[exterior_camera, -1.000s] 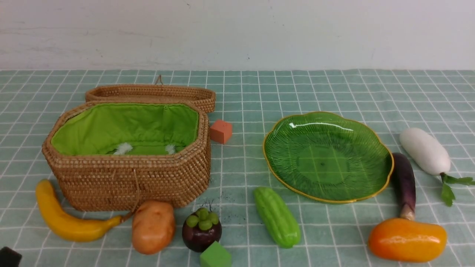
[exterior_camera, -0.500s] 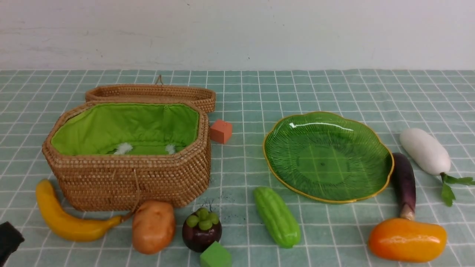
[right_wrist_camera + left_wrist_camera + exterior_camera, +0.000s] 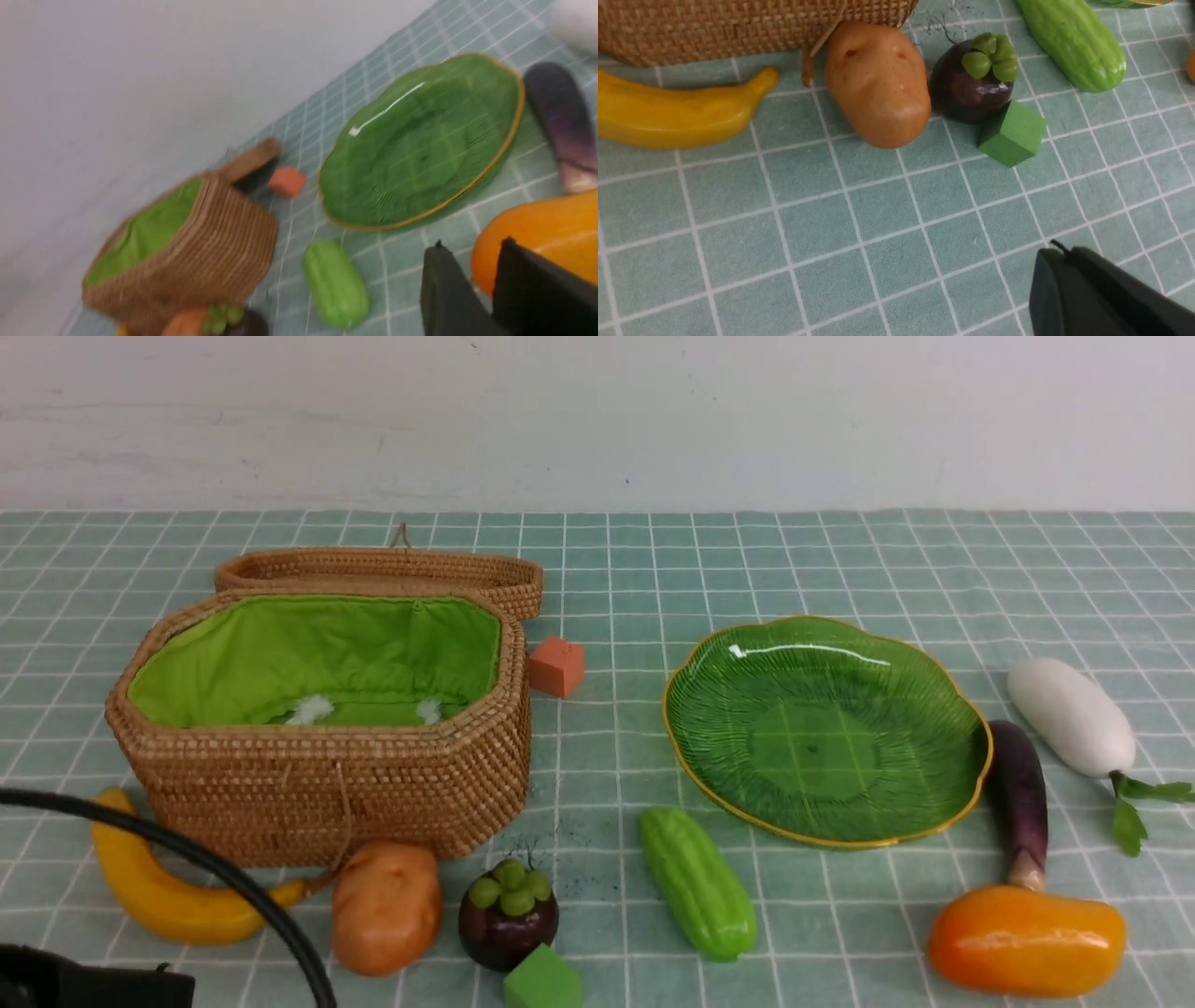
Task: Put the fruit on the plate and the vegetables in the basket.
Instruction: Use the left arm to grab a banana and put it into the right plate
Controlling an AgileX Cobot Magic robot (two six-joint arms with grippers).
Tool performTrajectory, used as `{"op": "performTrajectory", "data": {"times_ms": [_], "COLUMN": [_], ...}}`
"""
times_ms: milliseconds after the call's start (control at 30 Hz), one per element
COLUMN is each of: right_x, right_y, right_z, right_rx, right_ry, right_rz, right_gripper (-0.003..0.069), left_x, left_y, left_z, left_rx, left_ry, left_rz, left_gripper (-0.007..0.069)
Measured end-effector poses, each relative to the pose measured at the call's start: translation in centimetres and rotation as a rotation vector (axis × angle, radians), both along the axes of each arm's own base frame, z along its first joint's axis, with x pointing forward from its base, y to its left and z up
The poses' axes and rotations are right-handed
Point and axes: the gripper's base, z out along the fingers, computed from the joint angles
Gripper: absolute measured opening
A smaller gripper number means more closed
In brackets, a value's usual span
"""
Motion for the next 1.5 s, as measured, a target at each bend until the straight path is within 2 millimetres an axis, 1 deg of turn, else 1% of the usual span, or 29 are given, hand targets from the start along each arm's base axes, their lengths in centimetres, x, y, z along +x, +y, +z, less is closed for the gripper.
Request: {"op": "performTrajectory", "data": {"times_ms": [33, 100, 133, 167, 200, 233, 267, 300, 333, 400, 433, 467, 533, 700, 733, 767, 833, 867, 1000, 1100, 1200, 1300, 1367, 1400, 1433, 1500], "right_x": [-0.4, -0.7, -1.0, -1.0, -0.9, -1.0, -1.1, -0.9, -0.8, -0.6, -0.4, -0.3, -0.3, -0.5, -0.5, -0.6, -0.7, -0.9, -1.9, -2.5, -3.5, -3.6, -3.6, -3.6, -3.6, -3.6], "right_y": [0.5, 1.0, 1.4, 1.7, 1.9, 2.1, 2.1, 2.3, 2.4, 2.6, 2.6, 2.7, 2.7, 2.7, 2.7, 2.7, 2.8, 2.8, 2.9, 2.9, 2.9, 2.8, 2.9, 2.9, 2.9, 2.9], "right_z": [1.8, 4.3, 6.3, 7.3, 9.0, 9.9, 10.5, 11.9, 12.4, 13.7, 14.3, 14.5, 14.6, 14.5, 14.5, 14.4, 14.5, 14.5, 14.7, 14.8, 14.9, 15.0, 15.0, 15.0, 15.0, 15.0], "right_rx": [-0.068, -0.181, -0.263, -0.321, -0.393, -0.44, -0.458, -0.523, -0.547, -0.604, -0.628, -0.636, -0.647, -0.654, -0.654, -0.655, -0.652, -0.654, -0.703, -0.726, -0.755, -0.758, -0.759, -0.758, -0.758, -0.758], "right_ry": [0.017, 0.035, 0.026, 0.057, 0.059, 0.074, 0.059, 0.065, 0.076, 0.057, 0.045, 0.039, 0.033, 0.047, 0.047, 0.049, 0.046, 0.033, -0.049, -0.099, -0.175, -0.188, -0.19, -0.19, -0.19, -0.19], "right_rz": [0.08, 0.192, 0.266, 0.331, 0.398, 0.452, 0.462, 0.523, 0.55, 0.594, 0.609, 0.613, 0.62, 0.644, 0.645, 0.652, 0.659, 0.675, 0.754, 0.79, 0.831, 0.836, 0.837, 0.838, 0.838, 0.838], "right_gripper": [0.0153, 0.0134, 0.0122, 0.0116, 0.0109, 0.0107, 0.0106, 0.0105, 0.0105, 0.0105, 0.0105, 0.0105, 0.0105, 0.0111, 0.0111, 0.0113, 0.0113, 0.0115, 0.0118, 0.0118, 0.0118, 0.0119, 0.012, 0.0122, 0.0122, 0.0123], "left_x": [0.3, 0.8, 1.1, 1.5, 2.1, 2.6, 2.6, 3.4, 3.7, 4.7, 5.3, 5.8, 6.7, 8.8, 8.8, 9.4, 9.9, 10.5, 11.4, 11.5, 11.2, 11.4, 12.1, 12.5, 12.6, 13.2], "left_y": [0.0, -0.1, -0.1, -0.1, 0.0, 0.0, 0.0, 0.0, -0.1, -0.5, -0.9, -1.2, -1.3, -0.7, -0.7, -0.5, -0.4, -0.4, -0.4, -0.3, -0.3, -0.3, -0.4, -0.4, -0.4, -0.5], "left_z": [0.1, 0.3, 0.3, 0.3, 0.5, 0.5, 0.6, 0.5, 0.5, 0.5, 0.3, 0.0, -0.4, -2.2, -2.3, -2.9, -3.2, -3.7, -4.3, -4.6, -5.6, -6.0, -6.6, -7.2, -7.3, -8.0], "left_rx": [0.005, 0.009, 0.013, 0.018, 0.028, 0.037, 0.04, 0.067, 0.082, 0.146, 0.216, 0.294, 0.418, 0.652, 0.66, 0.715, 0.741, 0.767, 0.823, 0.844, 0.87, 0.883, 0.892, 0.895, 0.896, 0.908], "left_ry": [0.021, 0.047, 0.064, 0.079, 0.09, 0.101, 0.097, 0.113, 0.116, 0.126, 0.127, 0.12, 0.107, 0.119, 0.12, 0.124, 0.115, 0.104, 0.058, 0.039, 0.029, 0.014, 0.003, 0.009, 0.012, 0.015], "left_rz": [-0.009, -0.018, -0.022, -0.025, -0.03, -0.036, -0.037, -0.066, -0.084, -0.183, -0.285, -0.382, -0.508, -0.69, -0.696, -0.741, -0.76, -0.775, -0.818, -0.846, -0.897, -0.913, -0.921, -0.927, -0.929, -0.938], "left_gripper": [-0.0013, -0.0013, -0.0013, -0.0013, -0.0013, -0.0013, -0.0013, -0.0013, -0.0013, -0.0013, -0.0013, -0.0013, -0.0013, -0.0013, -0.0013, -0.0013, -0.0013, -0.0001, 0.0046, 0.0056, 0.0076, 0.0104, 0.0171, 0.023, 0.0238, 0.0311]}}
